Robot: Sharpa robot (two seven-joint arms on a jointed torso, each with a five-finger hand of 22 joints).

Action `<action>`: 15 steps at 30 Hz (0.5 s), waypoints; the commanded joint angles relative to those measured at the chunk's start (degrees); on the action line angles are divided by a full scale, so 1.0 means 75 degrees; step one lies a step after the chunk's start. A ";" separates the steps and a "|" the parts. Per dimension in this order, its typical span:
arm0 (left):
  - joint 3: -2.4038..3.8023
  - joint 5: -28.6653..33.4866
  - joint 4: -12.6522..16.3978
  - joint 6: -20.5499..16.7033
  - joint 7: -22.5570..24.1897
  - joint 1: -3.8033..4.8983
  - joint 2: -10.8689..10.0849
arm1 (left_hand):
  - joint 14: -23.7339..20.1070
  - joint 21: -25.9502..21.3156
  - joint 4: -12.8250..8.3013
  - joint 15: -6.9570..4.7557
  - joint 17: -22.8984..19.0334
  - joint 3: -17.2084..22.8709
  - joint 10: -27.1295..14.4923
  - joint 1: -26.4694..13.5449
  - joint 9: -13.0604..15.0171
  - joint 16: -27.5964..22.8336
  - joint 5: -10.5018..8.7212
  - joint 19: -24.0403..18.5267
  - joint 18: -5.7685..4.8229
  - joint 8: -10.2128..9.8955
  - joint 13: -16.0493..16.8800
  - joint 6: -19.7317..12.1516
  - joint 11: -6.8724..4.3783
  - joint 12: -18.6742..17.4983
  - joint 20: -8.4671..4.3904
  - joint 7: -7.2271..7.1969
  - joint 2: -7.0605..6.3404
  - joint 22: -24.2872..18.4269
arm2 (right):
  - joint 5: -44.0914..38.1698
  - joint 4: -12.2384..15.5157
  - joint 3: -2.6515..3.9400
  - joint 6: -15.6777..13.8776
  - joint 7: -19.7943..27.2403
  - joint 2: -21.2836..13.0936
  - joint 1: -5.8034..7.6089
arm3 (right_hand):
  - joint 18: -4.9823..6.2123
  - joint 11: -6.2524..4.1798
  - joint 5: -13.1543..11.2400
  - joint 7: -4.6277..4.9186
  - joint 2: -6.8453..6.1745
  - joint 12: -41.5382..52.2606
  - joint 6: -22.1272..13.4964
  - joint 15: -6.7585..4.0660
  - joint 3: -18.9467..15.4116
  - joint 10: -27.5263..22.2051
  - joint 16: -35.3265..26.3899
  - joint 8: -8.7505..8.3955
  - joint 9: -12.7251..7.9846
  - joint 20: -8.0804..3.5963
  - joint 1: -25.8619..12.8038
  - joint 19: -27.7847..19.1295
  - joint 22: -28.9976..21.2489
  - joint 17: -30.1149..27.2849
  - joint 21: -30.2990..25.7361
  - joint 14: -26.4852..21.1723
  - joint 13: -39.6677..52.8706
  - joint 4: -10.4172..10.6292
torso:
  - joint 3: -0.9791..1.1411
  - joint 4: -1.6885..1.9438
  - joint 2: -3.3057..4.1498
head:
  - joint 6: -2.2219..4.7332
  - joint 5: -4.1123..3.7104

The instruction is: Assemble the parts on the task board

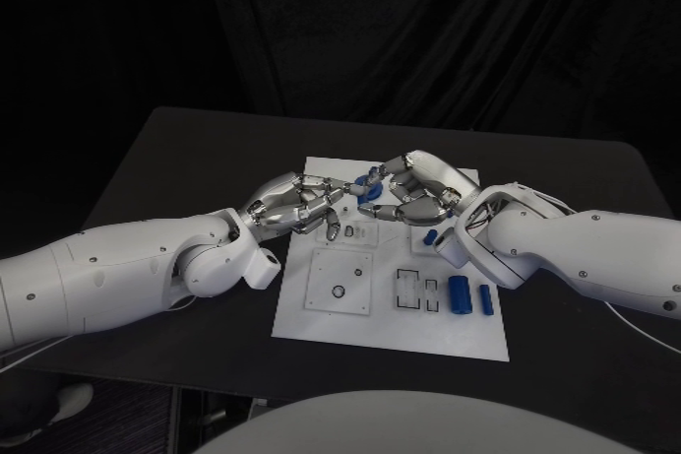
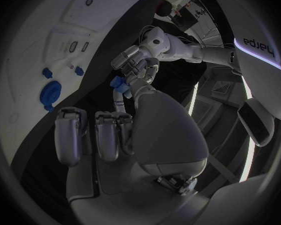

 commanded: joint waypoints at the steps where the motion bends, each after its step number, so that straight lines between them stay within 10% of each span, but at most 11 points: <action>1: 0.0007 0.0011 0.0034 0.0061 0.0135 0.0001 -0.0031 | 0.0822 0.0036 0.0004 -0.0051 0.2008 0.0023 0.0808 -0.0053 0.0012 0.0019 -0.0026 -0.0003 0.0142 -0.0016 0.1991 0.0032 -0.0058 0.0011 -0.0044 0.0009 -0.0008 0.0011 | -0.0068 0.0006 0.0003 -0.0009 -0.0121 -0.0028 -0.0020 | -0.0001 0.0056 0.0027 -0.0131 0.0034 0.0020 0.0214 0.0054 0.0023 0.0818 0.0022 0.0023 0.0231 0.0057 0.0058 0.0425 0.1773 0.2013 -0.0023 0.0812 0.2012 -0.0010 | 0.0001 -0.0002 0.0005 | -0.0002 -0.0050; 15: 0.0007 0.0011 0.0052 0.0065 0.0087 0.0000 -0.0147 | 0.0822 0.0037 -0.0004 -0.0054 0.2008 0.0039 0.0808 -0.0053 0.0030 0.0019 0.0010 -0.0010 0.0142 0.0013 0.1991 0.0159 -0.0061 0.0011 -0.0047 0.0012 -0.0004 0.0019 | -0.0069 0.0018 0.0003 -0.0452 0.0076 -0.0094 -0.0021 | -0.0003 0.0061 0.0052 -0.0124 0.0023 0.0020 0.0217 0.0056 0.0005 0.0818 0.0022 0.0016 0.0222 0.0061 0.0042 0.0428 0.1776 0.2013 -0.0016 0.0812 0.2012 -0.0001 | 0.0000 0.0010 -0.0004 | -0.0002 -0.0080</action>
